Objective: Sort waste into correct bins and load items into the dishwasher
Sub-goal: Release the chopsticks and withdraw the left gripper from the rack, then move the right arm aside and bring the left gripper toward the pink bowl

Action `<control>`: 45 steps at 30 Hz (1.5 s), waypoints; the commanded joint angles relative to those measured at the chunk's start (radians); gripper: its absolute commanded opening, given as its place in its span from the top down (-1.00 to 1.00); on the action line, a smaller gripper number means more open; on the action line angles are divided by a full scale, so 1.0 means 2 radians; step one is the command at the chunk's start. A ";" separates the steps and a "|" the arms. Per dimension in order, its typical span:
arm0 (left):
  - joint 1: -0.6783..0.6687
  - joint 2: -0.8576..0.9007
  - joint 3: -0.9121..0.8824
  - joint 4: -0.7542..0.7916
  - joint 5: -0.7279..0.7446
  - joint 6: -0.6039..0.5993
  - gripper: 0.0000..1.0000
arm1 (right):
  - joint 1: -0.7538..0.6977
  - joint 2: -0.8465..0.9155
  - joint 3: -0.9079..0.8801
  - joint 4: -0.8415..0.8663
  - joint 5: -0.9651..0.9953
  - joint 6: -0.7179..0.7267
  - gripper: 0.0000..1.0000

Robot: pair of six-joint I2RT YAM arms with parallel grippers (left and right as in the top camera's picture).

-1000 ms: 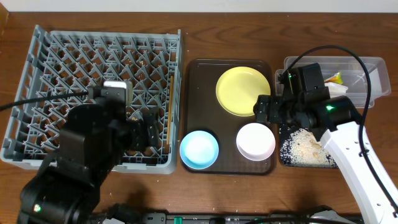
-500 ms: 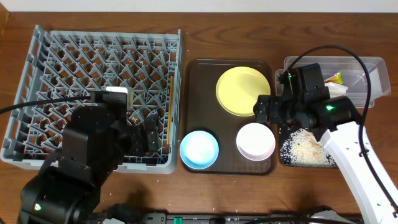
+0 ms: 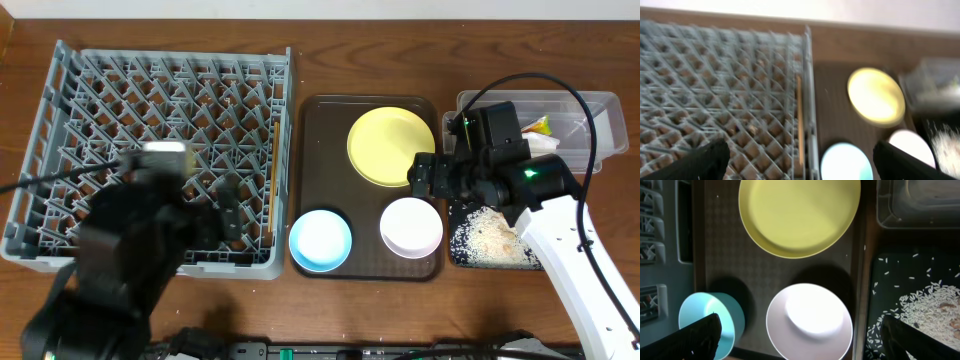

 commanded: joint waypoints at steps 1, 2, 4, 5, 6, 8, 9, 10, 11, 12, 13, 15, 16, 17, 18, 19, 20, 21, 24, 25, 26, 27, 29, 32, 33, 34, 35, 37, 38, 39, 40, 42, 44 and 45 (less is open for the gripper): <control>0.046 -0.053 -0.045 0.043 -0.014 -0.006 -0.90 | 0.007 0.003 0.000 -0.002 0.001 -0.006 -0.98; 0.057 -0.070 -0.065 0.062 -0.013 -0.006 -0.90 | 0.007 0.003 0.000 -0.002 0.001 -0.006 -0.98; 0.072 -0.105 -0.109 0.100 -0.013 -0.006 -0.90 | 0.007 0.003 0.000 -0.002 0.001 -0.006 -0.99; 0.076 -0.121 -0.130 0.117 -0.013 -0.006 -0.90 | 0.007 0.003 0.000 -0.002 0.001 -0.006 -0.98; 0.076 -0.133 -0.148 0.130 -0.013 -0.006 -0.90 | 0.007 0.003 0.000 -0.002 0.001 -0.006 -0.98; 0.076 -0.145 -0.178 0.155 -0.013 -0.005 -0.90 | 0.007 0.003 0.000 -0.002 0.001 -0.006 -0.98; 0.076 -0.146 -0.189 0.166 -0.013 -0.005 -0.91 | 0.007 0.003 0.000 -0.002 0.001 -0.006 -0.99; 0.076 -0.147 -0.200 0.178 -0.012 -0.005 -0.90 | 0.007 0.003 0.000 -0.002 0.001 -0.006 -0.98; 0.076 -0.147 -0.208 0.188 -0.011 -0.005 -0.90 | 0.007 0.003 0.000 -0.002 0.001 -0.006 -0.99; 0.076 -0.148 -0.211 0.193 -0.011 -0.005 -0.90 | 0.007 0.003 0.000 -0.002 0.001 -0.006 -0.99; 0.076 -0.148 -0.213 0.198 -0.011 -0.005 -0.90 | 0.007 0.003 0.000 -0.002 0.001 -0.006 -0.99; 0.076 -0.151 -0.217 0.205 -0.011 -0.004 -0.90 | 0.007 0.003 0.000 -0.002 0.001 -0.006 -0.99; 0.076 -0.154 -0.219 0.209 -0.011 0.000 -0.90 | 0.007 0.003 0.000 -0.002 0.001 -0.006 -0.99; 0.076 -0.157 -0.221 0.212 -0.011 0.004 -0.90 | 0.007 0.003 0.000 -0.002 0.001 -0.006 -0.99; 0.076 -0.160 -0.225 0.216 -0.012 0.006 -0.90 | 0.007 0.003 0.000 -0.002 0.001 -0.006 -0.99; 0.076 -0.163 -0.228 0.218 -0.012 0.006 -0.90 | 0.007 0.003 0.000 -0.002 0.001 -0.006 -0.99; 0.076 -0.165 -0.231 0.219 -0.012 0.006 -0.90 | 0.007 0.003 0.000 -0.002 0.001 -0.006 -0.98; 0.076 -0.166 -0.233 0.218 -0.013 0.005 -0.90 | 0.007 0.003 0.000 -0.002 0.001 -0.006 -0.99; 0.076 -0.166 -0.234 0.218 -0.011 0.005 -0.90 | 0.007 0.003 0.000 -0.002 0.001 -0.006 -0.98; 0.076 -0.166 -0.234 0.218 -0.011 0.005 -0.91 | 0.007 0.003 0.000 -0.002 0.001 -0.006 -0.99; 0.076 -0.166 -0.234 0.218 -0.011 0.005 -0.91 | 0.007 0.003 0.000 -0.002 0.001 -0.006 -0.98; 0.076 -0.166 -0.234 0.218 -0.011 0.005 -0.91 | 0.007 0.003 0.000 -0.002 0.001 -0.006 -0.99; 0.076 -0.166 -0.234 0.218 -0.011 0.005 -0.91 | 0.007 0.003 0.000 -0.002 0.001 -0.006 -0.98; 0.076 -0.166 -0.234 0.217 -0.010 -0.006 -0.91 | 0.007 0.003 0.000 -0.002 0.001 -0.006 -0.99; 0.076 -0.166 -0.234 0.217 -0.011 -0.009 -0.91 | 0.007 0.003 0.000 -0.002 0.001 -0.006 -0.99; 0.076 -0.166 -0.234 0.217 -0.011 -0.009 -0.91 | 0.007 0.003 0.000 -0.002 0.001 -0.006 -0.99; 0.076 -0.166 -0.234 0.215 -0.011 -0.009 -0.91 | 0.007 0.003 0.000 -0.002 0.001 -0.006 -0.98; 0.076 -0.166 -0.234 0.210 -0.011 -0.009 -0.91 | 0.007 0.003 0.000 -0.002 0.001 -0.006 -0.99; 0.076 -0.166 -0.234 0.207 -0.011 -0.009 -0.91 | 0.007 0.003 0.000 -0.002 0.001 -0.006 -0.98; 0.076 -0.166 -0.234 0.210 -0.011 -0.009 -0.91 | 0.007 0.003 0.000 -0.002 0.001 -0.006 -0.99; 0.076 -0.166 -0.234 0.218 -0.011 -0.009 -0.91 | 0.007 0.003 0.000 -0.002 0.001 -0.006 -0.98; 0.076 -0.166 -0.234 0.217 -0.011 -0.009 -0.91 | 0.007 0.003 0.000 -0.002 0.001 -0.006 -0.98; 0.076 -0.166 -0.234 0.210 -0.011 -0.009 -0.91 | 0.007 0.003 0.000 -0.002 0.001 -0.006 -0.99; 0.076 -0.166 -0.234 0.205 -0.011 -0.009 -0.91 | 0.007 0.003 0.000 -0.002 0.001 -0.006 -0.99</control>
